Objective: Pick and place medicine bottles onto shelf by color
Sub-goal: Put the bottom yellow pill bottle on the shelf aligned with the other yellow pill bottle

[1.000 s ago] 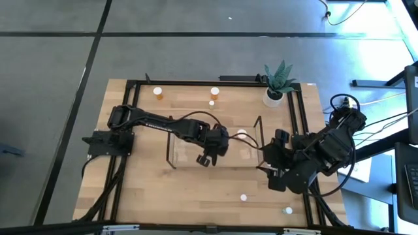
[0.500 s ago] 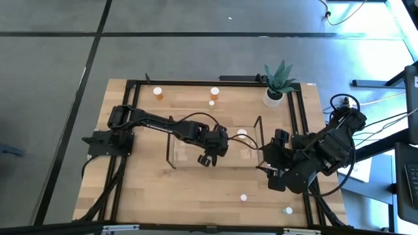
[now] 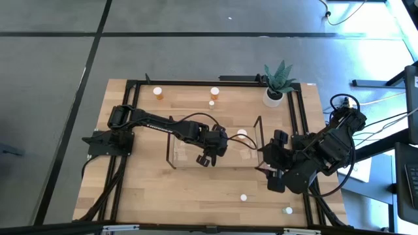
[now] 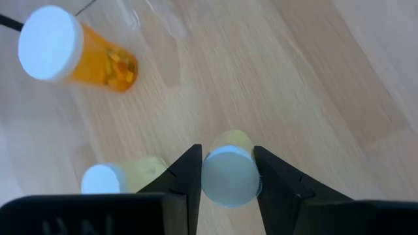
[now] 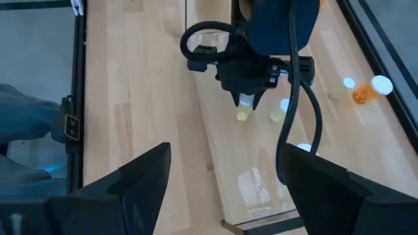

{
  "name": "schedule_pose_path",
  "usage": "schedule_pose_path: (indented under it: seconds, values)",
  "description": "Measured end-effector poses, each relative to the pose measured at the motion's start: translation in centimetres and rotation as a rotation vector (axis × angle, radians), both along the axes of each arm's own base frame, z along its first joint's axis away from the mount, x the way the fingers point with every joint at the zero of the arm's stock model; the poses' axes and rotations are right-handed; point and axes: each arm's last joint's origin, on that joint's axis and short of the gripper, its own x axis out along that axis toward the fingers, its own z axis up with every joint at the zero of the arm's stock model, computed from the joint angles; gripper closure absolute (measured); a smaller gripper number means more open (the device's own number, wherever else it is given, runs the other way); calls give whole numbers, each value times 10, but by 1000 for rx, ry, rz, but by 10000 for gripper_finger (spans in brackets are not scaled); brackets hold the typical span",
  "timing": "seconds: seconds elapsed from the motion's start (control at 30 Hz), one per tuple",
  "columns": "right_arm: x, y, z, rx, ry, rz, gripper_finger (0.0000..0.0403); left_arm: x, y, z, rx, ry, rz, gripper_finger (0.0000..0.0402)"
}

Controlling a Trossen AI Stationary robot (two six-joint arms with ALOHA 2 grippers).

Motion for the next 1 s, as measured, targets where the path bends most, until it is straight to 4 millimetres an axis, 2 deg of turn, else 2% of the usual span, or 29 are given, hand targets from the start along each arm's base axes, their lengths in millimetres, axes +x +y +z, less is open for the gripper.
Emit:
schedule_pose_path:
  seconds: [1.0]
  values:
    - [1,1,1,13,-8,2,114,1,2,1,-11,-15,5,284]
